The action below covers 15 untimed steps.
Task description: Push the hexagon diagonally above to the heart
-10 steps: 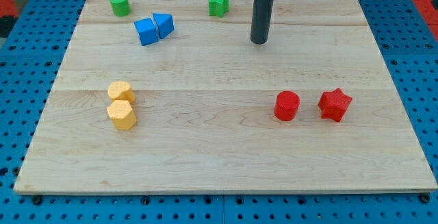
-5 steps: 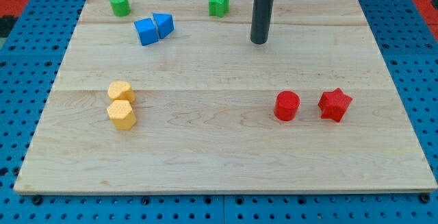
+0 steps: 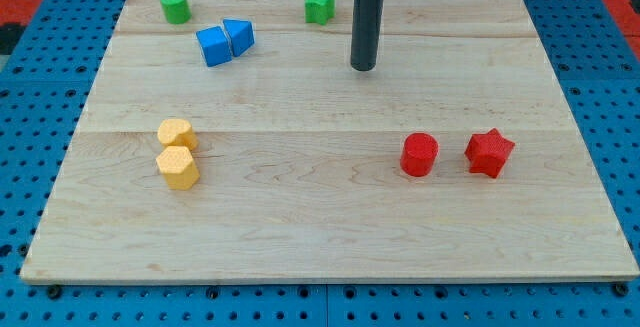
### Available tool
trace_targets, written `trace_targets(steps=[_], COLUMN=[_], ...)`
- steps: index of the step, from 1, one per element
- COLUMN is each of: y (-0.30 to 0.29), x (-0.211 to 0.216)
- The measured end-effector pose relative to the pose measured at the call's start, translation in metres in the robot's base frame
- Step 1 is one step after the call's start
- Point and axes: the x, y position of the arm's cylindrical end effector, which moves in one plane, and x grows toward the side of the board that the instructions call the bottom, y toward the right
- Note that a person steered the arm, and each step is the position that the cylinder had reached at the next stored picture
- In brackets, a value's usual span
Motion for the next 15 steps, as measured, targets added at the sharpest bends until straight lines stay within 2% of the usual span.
trace_targets(steps=[2,3,5,6,7,8,9,11,12,13,15], y=[-0.001,-0.016,-0.11,-0.133,-0.133,-0.135,-0.135,-0.193,-0.193,-0.225,-0.238], x=[0.0,0.014,0.129,0.157,0.163,0.2,0.206,0.217,0.217,0.206,0.195])
